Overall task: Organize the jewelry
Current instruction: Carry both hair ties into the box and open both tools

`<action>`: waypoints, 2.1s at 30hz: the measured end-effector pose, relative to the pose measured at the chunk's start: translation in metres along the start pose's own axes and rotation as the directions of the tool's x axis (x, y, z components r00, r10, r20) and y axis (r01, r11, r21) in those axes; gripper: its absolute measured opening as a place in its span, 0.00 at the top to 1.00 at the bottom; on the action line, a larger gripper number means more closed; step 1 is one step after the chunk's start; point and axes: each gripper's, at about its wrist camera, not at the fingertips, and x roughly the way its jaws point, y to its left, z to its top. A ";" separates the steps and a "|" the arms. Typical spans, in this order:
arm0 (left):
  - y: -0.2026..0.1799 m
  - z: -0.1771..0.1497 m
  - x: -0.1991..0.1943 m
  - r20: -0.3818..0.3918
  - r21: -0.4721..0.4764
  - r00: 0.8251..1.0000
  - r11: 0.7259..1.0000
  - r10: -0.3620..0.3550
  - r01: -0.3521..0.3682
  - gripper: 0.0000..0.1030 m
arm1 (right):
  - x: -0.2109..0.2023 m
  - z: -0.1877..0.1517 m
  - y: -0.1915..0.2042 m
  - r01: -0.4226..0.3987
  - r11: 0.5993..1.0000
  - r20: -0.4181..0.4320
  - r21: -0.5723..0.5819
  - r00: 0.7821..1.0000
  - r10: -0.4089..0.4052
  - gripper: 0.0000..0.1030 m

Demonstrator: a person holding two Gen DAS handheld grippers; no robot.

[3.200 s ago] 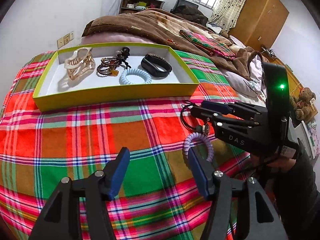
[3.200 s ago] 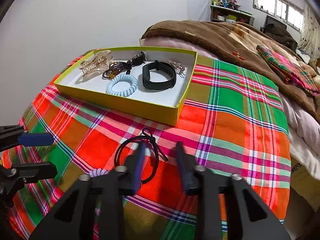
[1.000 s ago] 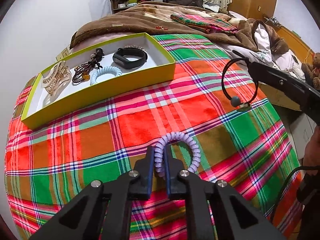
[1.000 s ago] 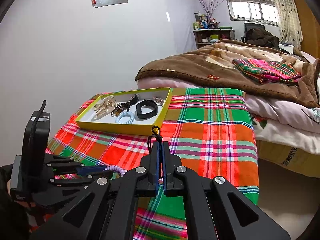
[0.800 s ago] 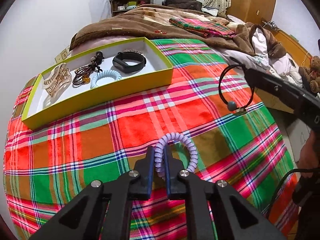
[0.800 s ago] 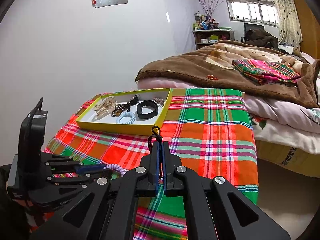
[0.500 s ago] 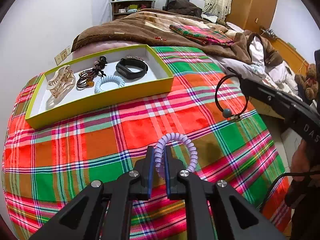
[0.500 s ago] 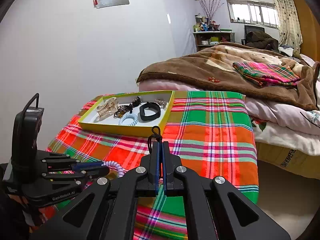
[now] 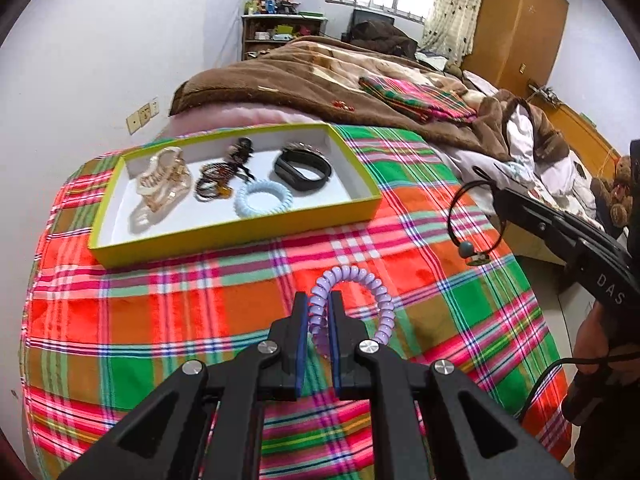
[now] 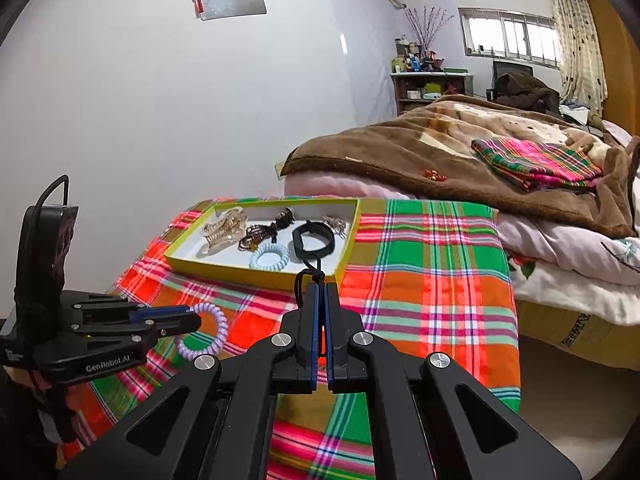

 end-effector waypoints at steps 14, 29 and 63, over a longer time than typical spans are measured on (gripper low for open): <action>0.061 0.027 -0.017 0.063 -0.078 0.996 0.995 0.071 -0.066 0.90 | 0.025 0.024 0.023 -0.023 1.000 0.001 -0.018 1.000 0.023 0.98; 0.111 0.052 0.001 0.054 -0.130 0.993 0.986 0.109 -0.101 0.90 | 0.081 0.048 0.052 -0.055 0.998 -0.037 -0.030 0.998 0.054 0.98; 0.119 0.053 0.065 -0.055 -0.124 0.996 0.990 0.063 -0.070 0.90 | 0.200 0.053 0.048 -0.103 0.992 -0.209 0.068 0.971 0.115 0.98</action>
